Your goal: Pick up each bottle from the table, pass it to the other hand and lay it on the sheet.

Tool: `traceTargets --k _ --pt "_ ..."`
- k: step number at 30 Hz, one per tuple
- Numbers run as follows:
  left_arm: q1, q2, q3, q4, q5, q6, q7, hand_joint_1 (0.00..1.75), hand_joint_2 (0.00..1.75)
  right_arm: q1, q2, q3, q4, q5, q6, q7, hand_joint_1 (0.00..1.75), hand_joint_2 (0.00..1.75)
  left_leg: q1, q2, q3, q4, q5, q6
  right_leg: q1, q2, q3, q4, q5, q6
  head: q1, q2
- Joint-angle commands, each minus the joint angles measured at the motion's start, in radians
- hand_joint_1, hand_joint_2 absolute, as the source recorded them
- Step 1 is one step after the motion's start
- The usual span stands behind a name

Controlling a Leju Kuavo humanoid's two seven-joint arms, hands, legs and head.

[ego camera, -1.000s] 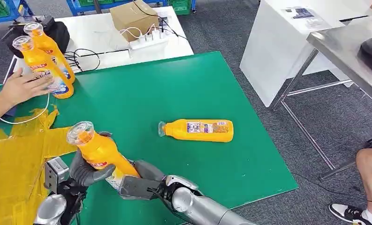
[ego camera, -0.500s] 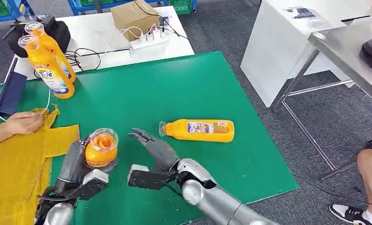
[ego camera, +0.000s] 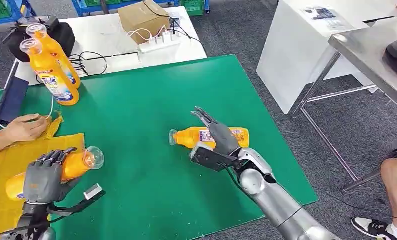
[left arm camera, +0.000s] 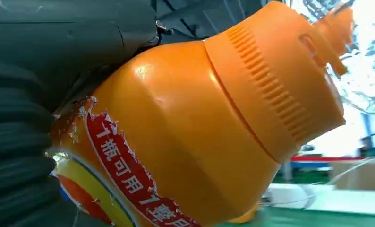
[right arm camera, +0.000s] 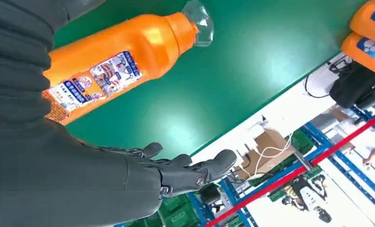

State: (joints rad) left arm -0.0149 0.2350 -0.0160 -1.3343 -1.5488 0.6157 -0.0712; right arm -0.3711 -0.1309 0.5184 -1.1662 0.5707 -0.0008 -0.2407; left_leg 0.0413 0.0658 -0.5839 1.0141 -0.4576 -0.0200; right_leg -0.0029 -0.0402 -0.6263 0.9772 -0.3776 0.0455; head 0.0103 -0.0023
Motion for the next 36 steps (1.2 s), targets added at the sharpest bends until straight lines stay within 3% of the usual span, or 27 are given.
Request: traceTargets --k 1,5,6,7,9,11,15,18,19,21,22,23,24,27,30,33,36 --pt "-0.248 0.169 -0.228 0.607 -0.022 0.005 0.186 1.75 1.75 -0.2 -0.073 0.059 0.215 -0.03 0.104 0.072 0.0 1.75 -0.002 -0.004 0.004 -0.002 0.001 0.002 -0.002 0.002 0.002 0.0 0.0 -0.001 0.0 0.0" --pt "-0.357 0.138 -0.23 0.843 -0.02 -0.028 0.104 1.75 1.75 -0.329 -0.084 0.144 0.4 -0.036 0.196 0.098 0.0 1.75 -0.003 -0.004 0.005 -0.002 0.002 0.003 -0.004 0.003 0.002 0.002 0.001 -0.001 0.0 0.0" --pt "-0.369 0.13 -0.221 0.861 -0.009 -0.028 0.071 0.0 1.75 -0.346 -0.084 0.162 0.434 -0.034 0.219 0.103 0.0 1.75 -0.003 -0.003 0.004 -0.002 0.002 0.002 -0.003 0.002 0.002 0.002 0.0 0.0 0.0 0.0" --pt "-0.401 0.115 -0.199 0.902 0.013 -0.053 0.03 0.0 0.0 -0.378 -0.087 0.201 0.5 -0.04 0.261 0.117 0.0 1.75 -0.004 -0.004 0.005 -0.002 0.003 0.003 -0.004 0.003 0.003 0.002 0.0 -0.001 0.0 0.0" --pt "-0.464 0.091 -0.203 0.943 0.003 -0.095 0.007 0.0 0.0 -0.424 -0.099 0.272 0.597 -0.042 0.348 0.158 0.0 1.75 -0.004 -0.006 0.005 -0.002 0.003 0.004 -0.005 0.002 0.004 0.002 0.001 -0.001 0.0 0.0" --pt "-0.526 0.063 -0.182 0.96 0.084 -0.14 -0.132 0.0 0.0 -0.445 -0.139 0.352 0.66 -0.051 0.424 0.159 0.0 1.75 -0.005 -0.01 0.005 -0.002 0.005 0.004 -0.005 -0.001 0.005 0.002 0.0 -0.001 0.0 0.0" --pt "-0.543 0.06 -0.19 0.95 0.092 -0.155 -0.144 0.0 0.0 -0.437 -0.153 0.378 0.676 -0.051 0.413 0.143 0.0 1.75 -0.006 -0.018 0.003 -0.002 0.007 0.005 -0.006 -0.011 0.005 0.003 0.0 0.0 0.0 0.0" --pt "-0.557 0.033 -0.155 0.932 0.22 -0.179 -0.274 0.0 0.0 -0.404 -0.153 0.43 0.7 -0.031 0.356 0.162 0.0 1.75 -0.007 -0.022 0.002 -0.002 0.009 0.005 -0.007 -0.012 0.005 0.003 0.001 0.0 0.0 0.0" --pt "-0.562 0.012 -0.113 0.908 0.334 -0.22 -0.382 0.0 0.0 -0.391 -0.15 0.455 0.726 -0.016 0.358 0.163 0.0 1.75 -0.005 -0.02 0.002 -0.001 0.009 0.004 -0.006 -0.014 0.005 0.003 0.001 0.0 0.0 0.0" --pt "-0.588 -0.025 -0.074 0.886 0.448 -0.282 -0.478 0.0 0.0 -0.362 -0.163 0.495 0.751 0.011 0.385 0.163 0.0 1.75 -0.006 -0.022 0.002 -0.002 0.009 0.004 -0.006 -0.015 0.006 0.002 0.0 0.0 0.0 0.0" --pt "-0.606 -0.057 -0.035 0.865 0.552 -0.361 -0.554 0.0 0.0 -0.328 -0.167 0.509 0.767 0.023 0.369 0.156 0.66 1.75 -0.006 -0.025 0.002 -0.002 0.009 0.004 -0.006 -0.017 0.007 0.002 0.0 0.0 0.0 0.0" --pt "-0.615 -0.082 -0.007 0.844 0.63 -0.418 -0.599 0.0 0.0 -0.297 -0.169 0.515 0.782 0.031 0.356 0.152 1.75 1.75 -0.005 -0.023 0.002 -0.001 0.009 0.003 -0.005 -0.017 0.006 0.002 0.0 0.0 0.0 0.0" --pt "-0.617 -0.096 -0.009 0.819 0.662 -0.444 -0.598 0.0 0.0 -0.27 -0.167 0.519 0.794 0.038 0.325 0.151 1.75 1.75 -0.005 -0.029 0.003 -0.002 0.01 0.004 -0.005 -0.021 0.009 0.0 0.0 0.0 0.0 0.0" --pt "-0.609 -0.094 -0.017 0.805 0.669 -0.448 -0.588 0.0 0.0 -0.272 -0.164 0.519 0.798 0.038 0.325 0.149 1.75 1.75 -0.005 -0.029 0.007 -0.003 0.01 0.005 -0.005 -0.022 0.013 -0.002 0.0 0.0 0.0 0.0" --pt "-0.554 -0.132 0.078 0.64 1.051 -0.678 -0.627 0.0 0.0 -0.237 -0.136 0.47 0.81 0.025 0.278 0.167 1.75 1.75 -0.004 -0.022 0.012 -0.001 0.008 0.004 -0.004 -0.016 0.015 -0.001 0.001 0.0 0.0 0.0" --pt "-0.457 -0.149 0.211 0.44 1.34 -0.882 -0.562 0.0 0.0 -0.232 -0.036 0.277 0.806 -0.119 0.141 0.154 1.75 1.75 -0.004 -0.02 0.015 -0.003 0.008 0.004 -0.004 -0.013 0.016 -0.003 0.001 -0.001 0.0 0.0" --pt "-0.296 -0.16 0.32 0.201 1.542 -1.024 -0.488 0.0 0.0 -0.215 0.087 0.045 0.672 -0.287 0.014 -0.024 1.75 1.75 -0.004 -0.01 0.018 -0.003 0.007 0.005 -0.005 -0.002 0.016 -0.002 0.003 -0.001 0.0 0.0"
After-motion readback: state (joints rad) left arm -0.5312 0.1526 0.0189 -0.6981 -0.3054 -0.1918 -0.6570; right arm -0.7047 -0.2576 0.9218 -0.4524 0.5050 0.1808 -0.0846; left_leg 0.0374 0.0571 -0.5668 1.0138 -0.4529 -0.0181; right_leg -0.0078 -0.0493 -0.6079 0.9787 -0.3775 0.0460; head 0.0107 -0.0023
